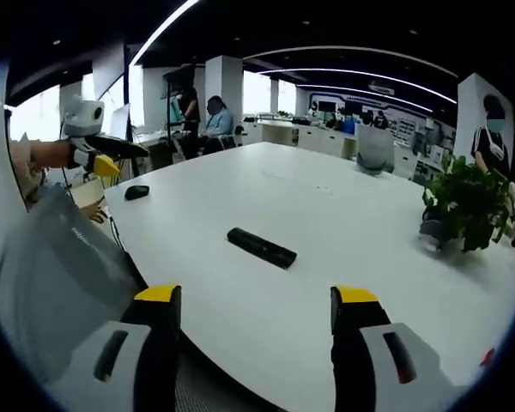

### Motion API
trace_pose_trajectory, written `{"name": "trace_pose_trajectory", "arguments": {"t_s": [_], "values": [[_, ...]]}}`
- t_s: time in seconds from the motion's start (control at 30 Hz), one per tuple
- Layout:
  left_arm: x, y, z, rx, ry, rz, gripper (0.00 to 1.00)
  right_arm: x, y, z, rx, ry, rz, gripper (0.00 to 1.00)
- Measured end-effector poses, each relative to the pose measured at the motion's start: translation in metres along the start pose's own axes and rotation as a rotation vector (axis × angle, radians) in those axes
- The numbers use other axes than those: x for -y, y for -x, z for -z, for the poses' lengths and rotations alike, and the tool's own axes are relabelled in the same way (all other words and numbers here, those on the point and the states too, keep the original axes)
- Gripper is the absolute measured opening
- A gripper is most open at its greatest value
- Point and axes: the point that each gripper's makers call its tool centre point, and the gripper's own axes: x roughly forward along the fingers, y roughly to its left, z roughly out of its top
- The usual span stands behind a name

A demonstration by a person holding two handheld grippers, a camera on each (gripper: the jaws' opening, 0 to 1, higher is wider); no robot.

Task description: Press the specified remote control buttons in sequence, fully releasing each button before pressing the next.

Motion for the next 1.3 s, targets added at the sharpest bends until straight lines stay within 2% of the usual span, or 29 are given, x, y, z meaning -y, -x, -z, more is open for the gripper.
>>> {"name": "trace_pose_trajectory", "arguments": {"t_s": [0.13,0.17,0.23,0.4,0.5,0.63,0.77,0.97,1.3], "values": [[0.005,-0.013,-0.01,0.005,-0.002,0.035,0.93,0.005,-0.001,0.004,-0.011,-0.015,0.018,0.73],[0.011,-0.018,-0.015,0.026,0.064,0.073,0.95,0.006,-0.001,0.006,-0.021,-0.01,0.021,0.72],[0.014,-0.023,-0.019,0.033,0.114,0.115,0.98,0.007,-0.001,0.01,-0.048,0.009,0.031,0.73],[0.0,-0.04,-0.018,-0.035,0.01,0.116,1.0,0.008,-0.001,0.014,-0.074,0.031,0.044,0.71],[0.004,-0.053,-0.013,-0.093,-0.045,0.14,1.0,0.012,-0.001,0.015,-0.071,0.019,0.06,0.71],[0.016,-0.07,-0.014,-0.102,-0.104,0.167,1.0,0.013,0.0,0.017,-0.079,0.01,0.069,0.69],[0.03,-0.084,-0.002,-0.154,-0.119,0.221,1.0,0.013,-0.001,0.017,-0.089,0.025,0.072,0.69],[0.033,-0.097,0.017,-0.233,-0.189,0.243,1.0,0.014,0.0,0.018,-0.097,0.019,0.076,0.68],[0.034,-0.116,0.03,-0.28,-0.212,0.269,1.0,0.017,0.002,0.024,-0.125,0.007,0.091,0.66]]}}
